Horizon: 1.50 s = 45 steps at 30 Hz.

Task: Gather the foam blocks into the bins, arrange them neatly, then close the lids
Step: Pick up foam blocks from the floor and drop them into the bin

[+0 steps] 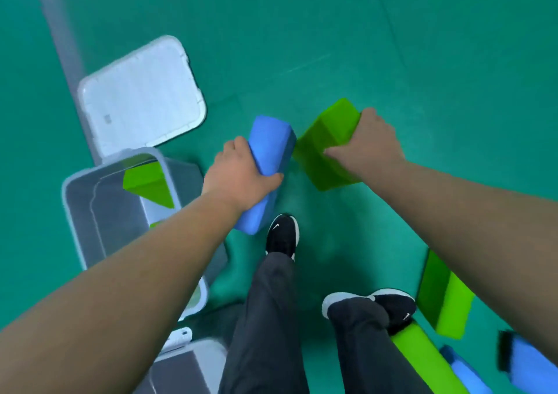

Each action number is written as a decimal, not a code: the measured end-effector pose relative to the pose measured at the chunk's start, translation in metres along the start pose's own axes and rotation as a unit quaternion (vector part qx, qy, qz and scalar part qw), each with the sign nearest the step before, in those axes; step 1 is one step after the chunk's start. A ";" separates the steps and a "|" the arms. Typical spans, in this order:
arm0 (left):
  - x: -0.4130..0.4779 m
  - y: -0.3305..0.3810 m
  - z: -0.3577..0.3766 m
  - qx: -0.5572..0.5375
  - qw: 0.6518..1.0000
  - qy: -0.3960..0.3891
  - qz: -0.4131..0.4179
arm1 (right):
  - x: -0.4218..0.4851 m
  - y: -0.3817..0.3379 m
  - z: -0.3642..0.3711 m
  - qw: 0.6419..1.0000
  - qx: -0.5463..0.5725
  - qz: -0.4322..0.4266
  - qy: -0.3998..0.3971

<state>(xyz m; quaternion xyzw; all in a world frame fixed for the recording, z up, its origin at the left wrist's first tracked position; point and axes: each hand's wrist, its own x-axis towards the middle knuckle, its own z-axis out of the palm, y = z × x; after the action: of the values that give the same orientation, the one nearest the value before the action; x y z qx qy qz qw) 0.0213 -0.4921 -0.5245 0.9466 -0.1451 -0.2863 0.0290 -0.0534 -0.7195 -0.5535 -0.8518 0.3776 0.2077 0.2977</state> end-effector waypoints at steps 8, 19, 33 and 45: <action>-0.022 -0.165 -0.071 -0.064 0.982 0.039 -0.172 | -0.030 -0.189 0.057 0.986 -0.061 -0.146 -0.059; -0.133 -0.332 -0.028 -0.151 0.906 0.068 -0.388 | -0.138 -0.335 0.158 0.936 -0.120 -0.323 -0.074; -0.173 -0.403 0.050 -0.192 0.921 -0.028 -0.338 | -0.179 -0.324 0.266 0.838 -0.299 -0.415 -0.188; -0.072 -0.296 0.024 -0.166 0.969 -0.048 -0.179 | -0.091 -0.257 0.178 0.923 -0.214 -0.272 -0.169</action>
<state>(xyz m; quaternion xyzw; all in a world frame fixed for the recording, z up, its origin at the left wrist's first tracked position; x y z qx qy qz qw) 0.0279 -0.1874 -0.5470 0.9242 0.0746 -0.3525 0.1269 0.0636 -0.4159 -0.5420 -0.9172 0.0224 0.3360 0.2130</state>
